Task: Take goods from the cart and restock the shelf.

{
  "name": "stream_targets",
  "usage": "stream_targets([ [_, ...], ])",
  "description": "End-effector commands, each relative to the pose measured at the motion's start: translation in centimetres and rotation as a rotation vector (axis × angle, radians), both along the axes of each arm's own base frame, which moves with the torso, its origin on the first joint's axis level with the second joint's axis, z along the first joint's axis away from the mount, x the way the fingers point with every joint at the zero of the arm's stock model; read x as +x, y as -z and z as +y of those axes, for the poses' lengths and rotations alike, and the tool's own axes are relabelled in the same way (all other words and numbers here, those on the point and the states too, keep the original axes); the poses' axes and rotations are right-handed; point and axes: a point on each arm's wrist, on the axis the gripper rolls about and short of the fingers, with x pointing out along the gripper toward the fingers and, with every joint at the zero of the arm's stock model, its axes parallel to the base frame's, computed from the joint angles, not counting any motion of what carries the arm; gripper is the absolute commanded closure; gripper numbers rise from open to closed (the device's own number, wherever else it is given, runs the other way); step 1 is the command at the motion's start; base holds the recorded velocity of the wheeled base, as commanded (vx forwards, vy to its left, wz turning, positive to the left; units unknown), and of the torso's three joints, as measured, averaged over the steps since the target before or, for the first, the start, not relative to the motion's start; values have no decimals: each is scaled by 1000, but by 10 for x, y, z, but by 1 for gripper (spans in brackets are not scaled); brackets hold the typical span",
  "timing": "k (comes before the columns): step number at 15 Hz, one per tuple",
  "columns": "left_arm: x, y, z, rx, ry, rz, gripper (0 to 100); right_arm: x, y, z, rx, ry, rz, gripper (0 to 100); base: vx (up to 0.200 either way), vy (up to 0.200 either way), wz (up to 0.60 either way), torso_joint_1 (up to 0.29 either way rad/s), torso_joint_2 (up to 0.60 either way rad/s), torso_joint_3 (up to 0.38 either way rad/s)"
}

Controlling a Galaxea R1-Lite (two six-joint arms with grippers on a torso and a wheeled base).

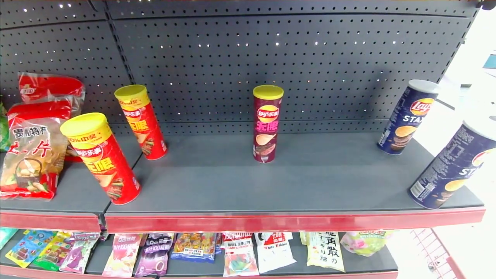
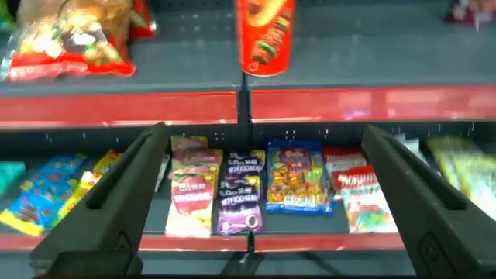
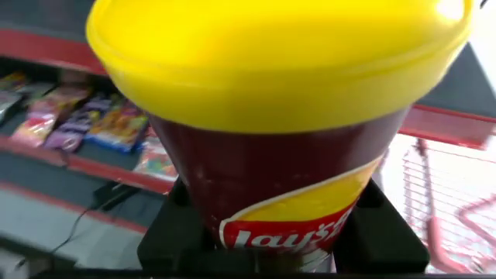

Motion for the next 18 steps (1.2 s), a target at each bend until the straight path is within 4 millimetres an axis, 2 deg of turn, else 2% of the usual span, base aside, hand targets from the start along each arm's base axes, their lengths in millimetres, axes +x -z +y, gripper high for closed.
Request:
stream_targets([
  [1,2,-37,-3,10,213,-13,0,-1,5,1,-4,-48,-8,100,0,0,0,0,0,0],
  [2,21,-92,-5,-35,253,22,0,1,4,2,7,-93,19,100,0,0,0,0,0,0],
  [3,41,-136,-7,-70,294,10,0,4,4,3,19,-164,46,100,0,0,0,0,0,0],
  [4,60,-159,-11,-63,412,25,0,4,5,3,21,-169,56,100,0,0,0,0,0,0],
  [5,68,-164,-14,-52,471,38,0,5,5,3,20,-170,58,100,0,0,0,0,0,0],
  [6,85,-168,-21,-13,600,72,0,5,6,3,20,-168,64,100,0,0,0,0,0,0],
  [8,144,-163,-45,37,777,161,0,4,7,3,22,-165,59,100,0,0,0,0,0,0],
  [9,153,-162,-51,41,802,163,0,4,7,3,22,-165,56,100,0,0,0,0,0,0],
  [10,188,-164,-78,45,882,159,0,4,7,3,22,-165,58,100,0,0,0,0,0,0],
  [13,250,-153,-110,49,920,221,0,4,7,3,24,-164,61,100,0,0,0,0,0,0],
  [16,303,-130,-137,90,983,198,0,5,8,3,27,-164,67,100,0,0,0,0,0,0],
  [17,311,-127,-143,93,992,189,0,5,8,3,31,-163,70,100,0,0,0,0,0,0],
  [18,330,-123,-158,95,1010,174,0,5,7,3,37,-162,74,100,0,0,0,0,0,0],
])
